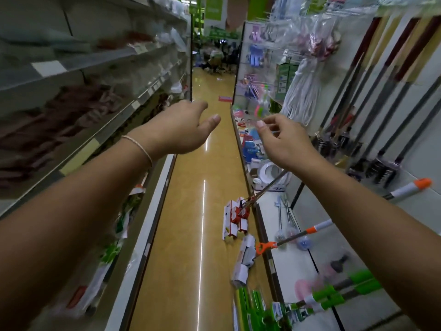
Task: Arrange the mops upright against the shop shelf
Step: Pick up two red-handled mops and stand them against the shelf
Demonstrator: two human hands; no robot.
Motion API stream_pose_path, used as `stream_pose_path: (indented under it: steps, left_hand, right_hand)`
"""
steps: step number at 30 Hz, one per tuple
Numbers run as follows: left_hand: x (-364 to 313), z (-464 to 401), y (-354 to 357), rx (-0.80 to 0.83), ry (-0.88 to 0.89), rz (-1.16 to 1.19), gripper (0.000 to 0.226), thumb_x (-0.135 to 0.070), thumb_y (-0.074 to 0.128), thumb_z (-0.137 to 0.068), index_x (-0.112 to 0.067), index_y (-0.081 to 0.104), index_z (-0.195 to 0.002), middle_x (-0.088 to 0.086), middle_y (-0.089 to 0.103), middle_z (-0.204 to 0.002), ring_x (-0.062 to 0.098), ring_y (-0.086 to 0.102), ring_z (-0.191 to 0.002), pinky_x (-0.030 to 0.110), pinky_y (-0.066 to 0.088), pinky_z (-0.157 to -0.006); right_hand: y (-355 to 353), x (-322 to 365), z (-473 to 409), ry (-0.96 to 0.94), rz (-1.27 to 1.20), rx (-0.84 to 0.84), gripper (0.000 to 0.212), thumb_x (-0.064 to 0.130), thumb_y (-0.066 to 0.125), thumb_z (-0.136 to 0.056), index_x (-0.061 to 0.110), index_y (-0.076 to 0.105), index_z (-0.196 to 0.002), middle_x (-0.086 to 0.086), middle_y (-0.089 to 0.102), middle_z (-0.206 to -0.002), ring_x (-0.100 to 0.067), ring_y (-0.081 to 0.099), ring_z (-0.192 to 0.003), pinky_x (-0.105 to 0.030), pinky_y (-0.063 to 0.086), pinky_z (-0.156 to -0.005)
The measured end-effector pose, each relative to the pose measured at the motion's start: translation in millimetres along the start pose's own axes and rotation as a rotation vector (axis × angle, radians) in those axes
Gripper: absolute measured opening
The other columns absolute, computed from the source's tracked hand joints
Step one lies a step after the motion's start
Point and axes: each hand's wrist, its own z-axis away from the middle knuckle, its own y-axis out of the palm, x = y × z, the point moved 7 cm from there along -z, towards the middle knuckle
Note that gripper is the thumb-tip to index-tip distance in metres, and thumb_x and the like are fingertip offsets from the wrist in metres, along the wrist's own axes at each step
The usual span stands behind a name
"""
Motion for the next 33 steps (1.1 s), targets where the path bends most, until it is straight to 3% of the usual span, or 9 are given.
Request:
stream_pose_path:
  steps: [4,6,12,21,28,33]
  left_hand:
    - [31,-60,11,-0.01,0.043,0.051,0.059,-0.052,0.036,-0.098,-0.015,0.037,-0.144,0.013,0.048,-0.141,0.028,0.047,-0.129,0.044,0.044,-0.103]
    - [43,-86,24,-0.005,0.068,0.064,0.06,-0.053,0.037,-0.098,-0.016,0.037,-0.145,0.012,0.047,-0.143,0.027,0.046,-0.13,0.044,0.043,-0.104]
    - [80,-164,73,0.012,0.085,0.061,0.058,-0.052,0.041,-0.096,-0.018,0.04,-0.142,0.012,0.05,-0.139,0.027,0.051,-0.125,0.044,0.047,-0.1]
    - [110,-316,170,0.034,0.096,0.084,0.048,-0.045,0.046,-0.097,-0.017,0.049,-0.135,0.005,0.057,-0.129,0.02,0.056,-0.113,0.038,0.051,-0.091]
    - [88,-475,214,0.072,0.127,0.093,0.041,-0.041,0.046,-0.098,-0.017,0.053,-0.131,0.005,0.063,-0.12,0.019,0.06,-0.104,0.039,0.053,-0.087]
    - [65,-554,245,0.055,0.201,0.109,0.037,-0.039,0.047,-0.098,-0.016,0.056,-0.127,0.006,0.063,-0.116,0.019,0.059,-0.099,0.031,0.048,-0.079]
  right_hand:
    - [31,-13,-55,0.053,0.007,-0.001,0.041,0.044,0.047,-0.1,0.016,0.058,-0.128,-0.008,0.06,-0.125,-0.018,0.059,-0.106,-0.045,0.05,-0.097]
    - [43,-23,-79,0.07,0.02,-0.005,0.041,0.043,0.048,-0.1,0.015,0.059,-0.127,-0.008,0.061,-0.124,-0.021,0.058,-0.111,-0.047,0.049,-0.098]
    - [80,-60,-153,0.121,0.003,-0.002,0.049,0.048,0.048,-0.098,0.013,0.055,-0.133,-0.008,0.059,-0.131,-0.023,0.057,-0.118,-0.05,0.05,-0.099]
    - [151,-162,-290,0.18,-0.013,0.006,0.044,0.045,0.049,-0.098,0.015,0.056,-0.13,-0.007,0.062,-0.127,-0.023,0.057,-0.117,-0.049,0.049,-0.099]
    - [161,-251,-425,0.256,-0.003,0.009,0.045,0.045,0.05,-0.098,0.012,0.057,-0.129,-0.01,0.062,-0.126,-0.025,0.058,-0.116,-0.048,0.048,-0.1]
    - [155,-307,-489,0.318,0.013,-0.014,0.049,0.045,0.052,-0.096,0.01,0.056,-0.13,-0.012,0.062,-0.126,-0.028,0.06,-0.113,-0.048,0.051,-0.097]
